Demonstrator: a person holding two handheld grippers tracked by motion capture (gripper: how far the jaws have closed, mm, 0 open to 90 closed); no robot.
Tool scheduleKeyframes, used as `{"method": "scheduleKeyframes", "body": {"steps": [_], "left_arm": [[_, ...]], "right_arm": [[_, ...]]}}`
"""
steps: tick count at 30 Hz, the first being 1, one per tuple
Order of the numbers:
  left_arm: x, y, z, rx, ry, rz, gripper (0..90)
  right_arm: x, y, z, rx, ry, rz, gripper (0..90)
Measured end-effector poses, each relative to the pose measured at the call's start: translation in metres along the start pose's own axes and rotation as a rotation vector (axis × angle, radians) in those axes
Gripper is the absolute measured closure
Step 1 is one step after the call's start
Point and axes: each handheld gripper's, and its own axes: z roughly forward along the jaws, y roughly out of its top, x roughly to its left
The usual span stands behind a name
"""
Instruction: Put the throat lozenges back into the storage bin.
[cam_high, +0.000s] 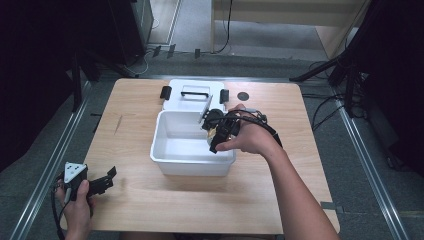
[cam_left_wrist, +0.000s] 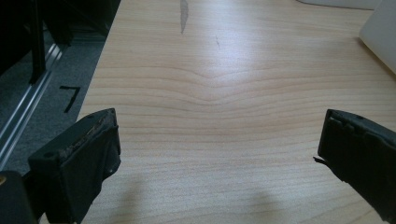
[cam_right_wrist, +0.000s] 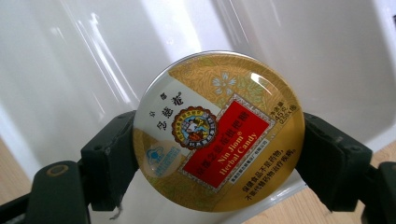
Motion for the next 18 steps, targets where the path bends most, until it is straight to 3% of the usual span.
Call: {"method": "scheduleKeyframes", "body": {"steps": [13,18], "left_arm": [[0.001,0.0,0.001,0.003,-0.002,-0.006,0.0],[0.001,0.0,0.001,0.003,-0.002,-0.01,0.0]], "right_arm": [[0.0,-0.002,0.022,0.044,0.003,-0.019,19.7],[-0.001,0.0,0.03,0.063,-0.02,-0.014,19.5]]}}
